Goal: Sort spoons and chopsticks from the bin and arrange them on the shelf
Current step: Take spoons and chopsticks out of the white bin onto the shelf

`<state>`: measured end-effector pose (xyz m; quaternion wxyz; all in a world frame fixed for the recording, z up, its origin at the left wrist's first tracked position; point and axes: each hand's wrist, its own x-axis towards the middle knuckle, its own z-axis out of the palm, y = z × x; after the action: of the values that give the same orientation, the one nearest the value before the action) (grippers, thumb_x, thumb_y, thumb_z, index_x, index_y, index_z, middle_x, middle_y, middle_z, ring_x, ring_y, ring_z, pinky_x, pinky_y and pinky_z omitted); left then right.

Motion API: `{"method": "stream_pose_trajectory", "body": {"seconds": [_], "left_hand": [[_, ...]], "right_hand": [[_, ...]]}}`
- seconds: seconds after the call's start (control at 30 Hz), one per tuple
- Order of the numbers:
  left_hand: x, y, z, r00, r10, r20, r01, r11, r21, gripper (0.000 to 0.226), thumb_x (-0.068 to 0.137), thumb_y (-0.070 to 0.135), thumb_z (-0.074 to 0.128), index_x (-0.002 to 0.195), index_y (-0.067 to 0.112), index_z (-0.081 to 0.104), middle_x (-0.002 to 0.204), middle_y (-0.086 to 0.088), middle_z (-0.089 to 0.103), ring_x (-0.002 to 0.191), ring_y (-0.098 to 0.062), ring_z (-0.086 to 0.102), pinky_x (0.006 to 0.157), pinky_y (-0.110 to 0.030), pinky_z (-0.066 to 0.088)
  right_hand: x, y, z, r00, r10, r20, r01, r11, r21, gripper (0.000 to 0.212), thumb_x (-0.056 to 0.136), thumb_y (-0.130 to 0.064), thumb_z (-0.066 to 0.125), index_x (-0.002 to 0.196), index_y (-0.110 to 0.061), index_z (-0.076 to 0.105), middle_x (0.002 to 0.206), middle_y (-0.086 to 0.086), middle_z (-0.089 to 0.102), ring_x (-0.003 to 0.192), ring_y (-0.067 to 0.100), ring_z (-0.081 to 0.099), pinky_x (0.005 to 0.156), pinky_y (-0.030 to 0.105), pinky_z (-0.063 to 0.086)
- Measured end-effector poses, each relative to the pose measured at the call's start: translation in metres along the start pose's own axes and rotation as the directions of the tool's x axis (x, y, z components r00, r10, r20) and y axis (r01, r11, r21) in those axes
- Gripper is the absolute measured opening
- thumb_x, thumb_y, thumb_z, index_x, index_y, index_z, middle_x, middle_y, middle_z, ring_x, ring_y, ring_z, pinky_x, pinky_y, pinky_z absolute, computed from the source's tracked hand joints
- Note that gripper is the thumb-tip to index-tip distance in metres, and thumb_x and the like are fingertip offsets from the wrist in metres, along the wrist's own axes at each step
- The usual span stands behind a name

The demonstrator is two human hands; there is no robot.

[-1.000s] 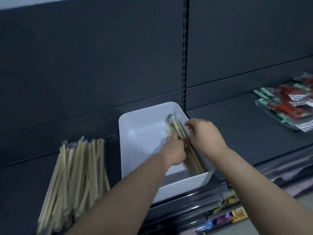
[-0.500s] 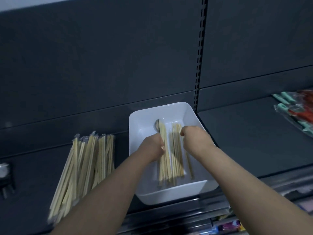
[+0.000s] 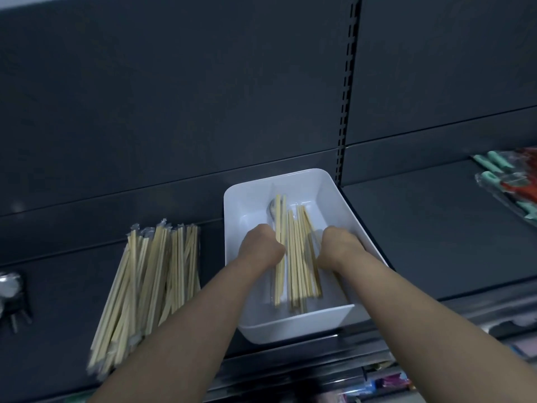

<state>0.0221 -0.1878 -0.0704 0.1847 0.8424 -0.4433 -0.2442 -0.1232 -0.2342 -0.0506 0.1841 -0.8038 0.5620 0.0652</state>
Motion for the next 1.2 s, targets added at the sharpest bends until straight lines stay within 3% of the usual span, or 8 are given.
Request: {"method": "stream_pose_trajectory", "body": {"seconds": [0.1, 0.17, 0.43, 0.57, 0.67, 0.83, 1.0, 1.2], "left_hand": [[-0.002, 0.004, 0.002, 1.000, -0.001, 0.005, 0.001, 1.000, -0.018, 0.023, 0.084, 0.012, 0.057, 0.064, 0.013, 0.047, 0.065, -0.004, 0.052, 0.067, -0.026, 0.058, 0.058, -0.031, 0.049], [-0.004, 0.006, 0.003, 1.000, 0.001, -0.028, 0.001, 0.997, 0.076, 0.023, 0.085, 0.013, 0.057, 0.065, 0.014, 0.045, 0.064, -0.002, 0.049, 0.066, -0.023, 0.052, 0.054, -0.028, 0.038], [-0.005, 0.005, 0.004, 0.997, -0.044, -0.064, 0.060, 0.956, 0.288, 0.015, 0.086, 0.013, 0.058, 0.080, 0.014, 0.045, 0.087, -0.003, 0.051, 0.090, -0.026, 0.057, 0.069, -0.029, 0.041], [-0.005, 0.011, -0.001, 0.992, -0.020, -0.121, 0.033, 0.994, 0.107, 0.013, 0.080, 0.020, 0.062, 0.070, 0.013, 0.057, 0.075, -0.006, 0.061, 0.073, -0.026, 0.059, 0.058, -0.028, 0.039], [-0.010, 0.022, -0.015, 0.989, -0.025, -0.146, 0.005, 0.990, -0.138, 0.028, 0.075, 0.021, 0.065, 0.054, 0.015, 0.047, 0.057, -0.005, 0.050, 0.060, -0.025, 0.055, 0.058, -0.036, 0.052], [-0.026, 0.009, -0.067, 0.940, -0.099, -0.327, -0.092, 0.848, -0.522, 0.034, 0.080, 0.019, 0.067, 0.055, 0.013, 0.044, 0.061, -0.010, 0.050, 0.058, -0.024, 0.055, 0.065, -0.050, 0.058], [-0.043, -0.060, -0.112, 0.869, -0.246, -0.429, 0.021, 0.885, -0.464, 0.020, 0.084, 0.028, 0.069, 0.092, 0.012, 0.060, 0.079, -0.004, 0.066, 0.073, -0.025, 0.066, 0.070, -0.043, 0.059], [-0.073, -0.173, -0.141, 0.900, -0.289, -0.326, 0.199, 0.938, -0.283, 0.020, 0.088, 0.024, 0.067, 0.097, 0.020, 0.050, 0.089, 0.003, 0.058, 0.083, -0.021, 0.060, 0.078, -0.032, 0.053]], "right_hand": [[-0.001, 0.000, -0.002, 1.000, 0.014, -0.016, -0.013, 0.996, 0.083, 0.007, 0.085, -0.011, 0.056, 0.084, -0.011, 0.050, 0.109, 0.010, 0.064, 0.102, 0.028, 0.063, 0.072, 0.027, 0.047], [0.000, -0.001, -0.004, 0.999, 0.013, -0.033, -0.008, 0.988, 0.155, 0.013, 0.084, -0.010, 0.054, 0.075, -0.012, 0.045, 0.102, 0.009, 0.064, 0.094, 0.028, 0.062, 0.068, 0.025, 0.044], [0.010, 0.000, 0.002, 1.000, -0.017, -0.009, 0.019, 0.965, 0.261, 0.006, 0.089, -0.016, 0.050, 0.088, -0.011, 0.051, 0.106, 0.011, 0.063, 0.086, 0.028, 0.055, 0.067, 0.025, 0.040], [0.014, -0.002, 0.005, 0.998, -0.063, -0.023, 0.066, 0.967, 0.245, 0.006, 0.087, -0.017, 0.052, 0.088, -0.012, 0.055, 0.108, 0.013, 0.065, 0.101, 0.031, 0.061, 0.069, 0.024, 0.041], [0.013, -0.003, 0.001, 0.992, -0.097, -0.083, 0.116, 0.956, 0.271, 0.016, 0.087, -0.021, 0.055, 0.094, -0.007, 0.060, 0.106, 0.012, 0.066, 0.101, 0.031, 0.061, 0.071, 0.026, 0.043], [0.002, -0.035, -0.024, 0.943, -0.142, -0.300, 0.238, 0.919, 0.314, 0.031, 0.089, -0.022, 0.053, 0.119, -0.013, 0.060, 0.111, 0.007, 0.069, 0.108, 0.030, 0.059, 0.080, 0.031, 0.044], [-0.024, -0.128, -0.022, 0.878, -0.321, -0.355, 0.424, 0.865, 0.267, 0.031, 0.085, -0.013, 0.047, 0.115, -0.015, 0.056, 0.088, 0.005, 0.069, 0.095, 0.031, 0.060, 0.078, 0.033, 0.043], [-0.038, -0.214, 0.038, 0.868, -0.459, -0.190, 0.490, 0.855, 0.170, 0.012, 0.084, -0.001, 0.046, 0.091, -0.009, 0.052, 0.093, 0.011, 0.061, 0.083, 0.032, 0.056, 0.063, 0.029, 0.037]]}}
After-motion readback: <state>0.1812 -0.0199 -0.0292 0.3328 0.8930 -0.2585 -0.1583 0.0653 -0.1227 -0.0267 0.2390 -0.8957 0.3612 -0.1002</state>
